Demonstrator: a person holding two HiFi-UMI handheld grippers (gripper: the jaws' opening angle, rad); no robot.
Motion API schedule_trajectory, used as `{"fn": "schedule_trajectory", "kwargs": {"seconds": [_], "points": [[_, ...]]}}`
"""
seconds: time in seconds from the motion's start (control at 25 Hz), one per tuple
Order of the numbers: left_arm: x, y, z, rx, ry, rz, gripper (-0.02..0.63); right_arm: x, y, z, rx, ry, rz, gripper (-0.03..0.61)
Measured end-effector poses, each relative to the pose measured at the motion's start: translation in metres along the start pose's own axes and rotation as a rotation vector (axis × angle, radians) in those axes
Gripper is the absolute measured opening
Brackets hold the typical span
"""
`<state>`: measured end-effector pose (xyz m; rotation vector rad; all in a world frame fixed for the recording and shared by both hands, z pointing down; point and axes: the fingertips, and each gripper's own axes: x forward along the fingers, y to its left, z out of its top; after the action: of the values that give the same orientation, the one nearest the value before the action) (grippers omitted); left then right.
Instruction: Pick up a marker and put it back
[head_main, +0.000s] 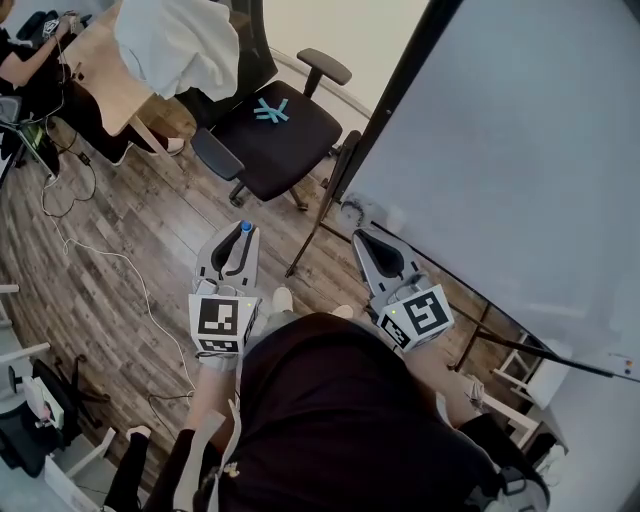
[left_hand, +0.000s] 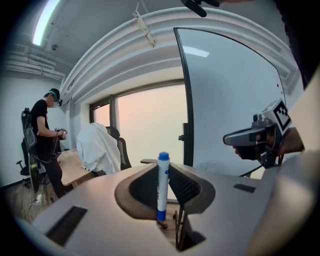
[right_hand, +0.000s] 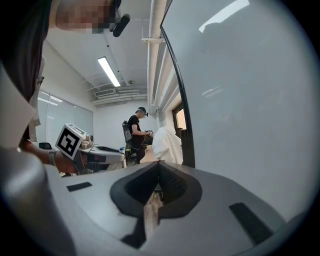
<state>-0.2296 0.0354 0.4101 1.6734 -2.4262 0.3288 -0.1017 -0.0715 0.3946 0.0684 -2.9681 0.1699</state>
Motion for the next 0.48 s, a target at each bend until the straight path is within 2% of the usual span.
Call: {"fn": "schedule_trajectory", "kwargs": {"seconds": [0.48], "points": [[0.036, -0.034, 0.023, 0.059, -0.045, -0.138, 0.072, -0.032, -0.027, 0.000, 0.006, -0.006, -0.142, 0.014]]}}
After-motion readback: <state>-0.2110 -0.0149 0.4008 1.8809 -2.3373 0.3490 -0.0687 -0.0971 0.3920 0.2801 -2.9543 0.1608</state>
